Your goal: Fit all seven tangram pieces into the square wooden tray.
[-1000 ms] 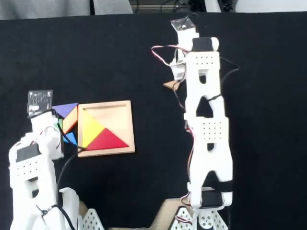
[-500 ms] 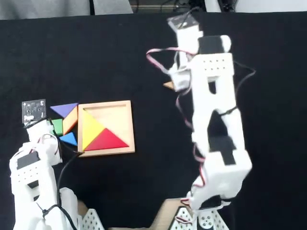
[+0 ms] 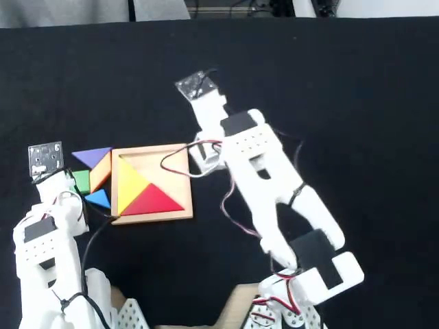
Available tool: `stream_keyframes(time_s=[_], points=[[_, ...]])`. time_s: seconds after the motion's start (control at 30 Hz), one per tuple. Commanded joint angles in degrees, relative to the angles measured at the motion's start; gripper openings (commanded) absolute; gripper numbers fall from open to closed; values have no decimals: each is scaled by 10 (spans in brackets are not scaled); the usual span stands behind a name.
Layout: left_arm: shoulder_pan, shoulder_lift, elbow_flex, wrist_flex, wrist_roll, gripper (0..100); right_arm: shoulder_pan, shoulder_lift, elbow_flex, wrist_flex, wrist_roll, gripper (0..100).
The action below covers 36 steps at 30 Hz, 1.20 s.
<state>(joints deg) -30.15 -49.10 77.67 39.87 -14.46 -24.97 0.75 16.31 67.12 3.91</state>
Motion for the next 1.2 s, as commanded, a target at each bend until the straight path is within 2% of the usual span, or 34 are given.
stream_keyframes(time_s=[0.0, 0.17, 0.27, 0.47, 0.63, 0.8, 0.97, 1.17], points=[[-3, -10, -9, -10, 4, 30, -33, 48, -58, 11, -60, 129], [-3, -10, -9, -10, 4, 30, -93, 172, -173, 74, -146, 156], [-3, -10, -9, -10, 4, 30, -106, 234, -233, 95, -187, 158], [-3, -10, -9, -10, 4, 30, -109, 323, -305, 95, -202, 155], [-3, -10, -9, -11, 4, 30, -80, 349, -331, 98, -202, 147], [-3, -10, -9, -11, 4, 30, -52, 354, -330, 97, -199, 8], [-3, -10, -9, -11, 4, 30, -22, 352, -306, 93, -199, 21], [-3, -10, -9, -11, 4, 30, 46, 350, -285, 95, -198, 21]])
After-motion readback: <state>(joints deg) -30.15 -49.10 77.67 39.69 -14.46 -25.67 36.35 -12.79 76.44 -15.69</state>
